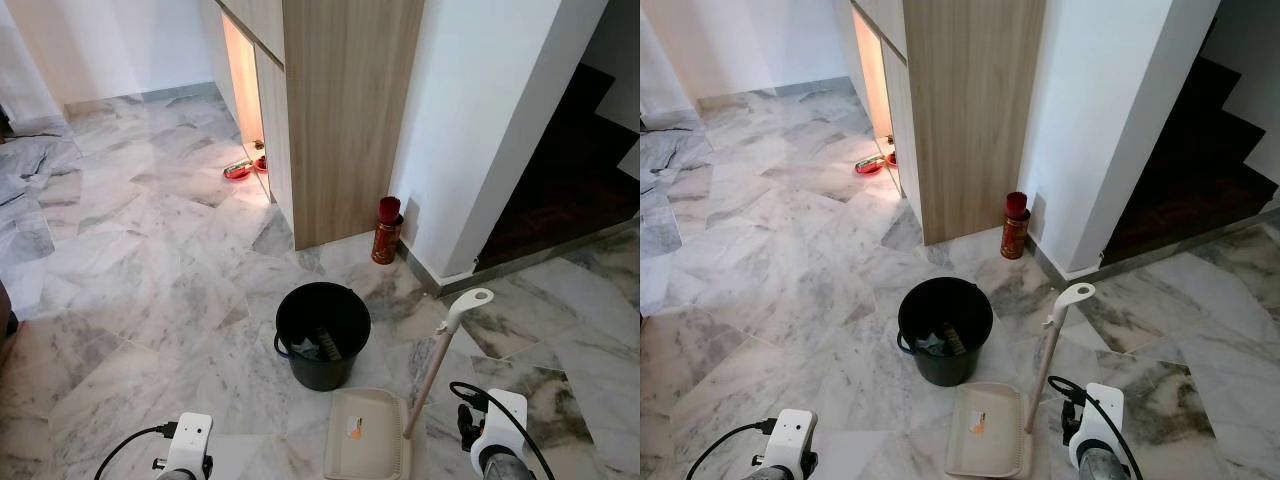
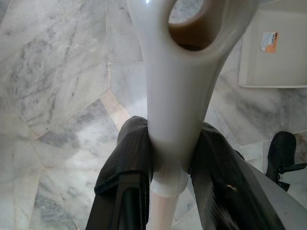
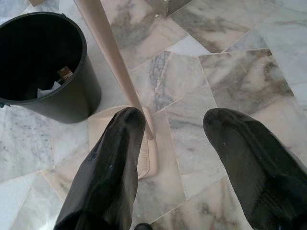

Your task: Sweep floor

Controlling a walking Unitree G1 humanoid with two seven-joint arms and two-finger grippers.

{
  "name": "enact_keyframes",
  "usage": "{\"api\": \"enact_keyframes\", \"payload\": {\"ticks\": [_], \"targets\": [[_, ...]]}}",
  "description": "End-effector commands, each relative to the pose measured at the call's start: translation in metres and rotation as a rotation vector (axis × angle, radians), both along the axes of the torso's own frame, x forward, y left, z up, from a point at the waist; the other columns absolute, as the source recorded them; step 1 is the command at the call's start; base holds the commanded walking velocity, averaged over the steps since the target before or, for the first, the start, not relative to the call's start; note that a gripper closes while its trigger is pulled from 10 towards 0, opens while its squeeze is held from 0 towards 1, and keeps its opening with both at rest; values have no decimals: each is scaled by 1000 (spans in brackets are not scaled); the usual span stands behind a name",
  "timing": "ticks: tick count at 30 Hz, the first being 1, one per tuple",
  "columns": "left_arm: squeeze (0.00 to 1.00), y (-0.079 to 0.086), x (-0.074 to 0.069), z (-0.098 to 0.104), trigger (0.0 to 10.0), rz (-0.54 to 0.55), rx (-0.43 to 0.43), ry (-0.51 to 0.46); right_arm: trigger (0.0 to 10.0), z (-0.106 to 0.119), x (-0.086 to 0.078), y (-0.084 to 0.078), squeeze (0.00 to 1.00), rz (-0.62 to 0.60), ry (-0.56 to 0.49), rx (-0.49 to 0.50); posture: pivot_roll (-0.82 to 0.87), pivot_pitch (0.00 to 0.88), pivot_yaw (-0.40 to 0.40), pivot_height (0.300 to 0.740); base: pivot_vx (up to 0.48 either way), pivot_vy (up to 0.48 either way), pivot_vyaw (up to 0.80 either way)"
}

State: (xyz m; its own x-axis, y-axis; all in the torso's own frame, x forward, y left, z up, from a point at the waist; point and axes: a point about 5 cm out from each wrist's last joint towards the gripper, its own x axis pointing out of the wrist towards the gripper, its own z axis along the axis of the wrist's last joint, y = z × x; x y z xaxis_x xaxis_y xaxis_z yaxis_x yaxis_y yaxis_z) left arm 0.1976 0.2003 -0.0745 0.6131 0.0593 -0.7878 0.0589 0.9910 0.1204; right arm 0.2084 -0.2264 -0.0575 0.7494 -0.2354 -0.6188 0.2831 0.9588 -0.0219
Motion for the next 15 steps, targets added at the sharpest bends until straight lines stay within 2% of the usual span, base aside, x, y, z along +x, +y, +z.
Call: {"api": "enact_keyframes", "payload": {"ticks": [1, 5, 11, 15], "targets": [[0, 0, -1, -1, 10000, 17, -13, 3, 10000, 3, 5, 1, 0, 1, -29, -1, -1, 0, -29, 740, 0, 0, 0], [0, 1, -2, -1, 10000, 25, -17, 5, 10000, 4, 6, 2, 0, 0, -34, -2, 1, 0, -29, 740, 0, 0, 0], [0, 1, -1, 0, 10000, 25, -19, 3, 10000, 4, 7, 4, 0, 3, -39, -1, 1, 0, -27, 740, 0, 422, 0], [0, 1, 0, 0, 10000, 8, -8, 1, 10000, 4, 6, 4, 0, 4, -35, 0, 2, 0, -27, 740, 0, 0, 0]]}}
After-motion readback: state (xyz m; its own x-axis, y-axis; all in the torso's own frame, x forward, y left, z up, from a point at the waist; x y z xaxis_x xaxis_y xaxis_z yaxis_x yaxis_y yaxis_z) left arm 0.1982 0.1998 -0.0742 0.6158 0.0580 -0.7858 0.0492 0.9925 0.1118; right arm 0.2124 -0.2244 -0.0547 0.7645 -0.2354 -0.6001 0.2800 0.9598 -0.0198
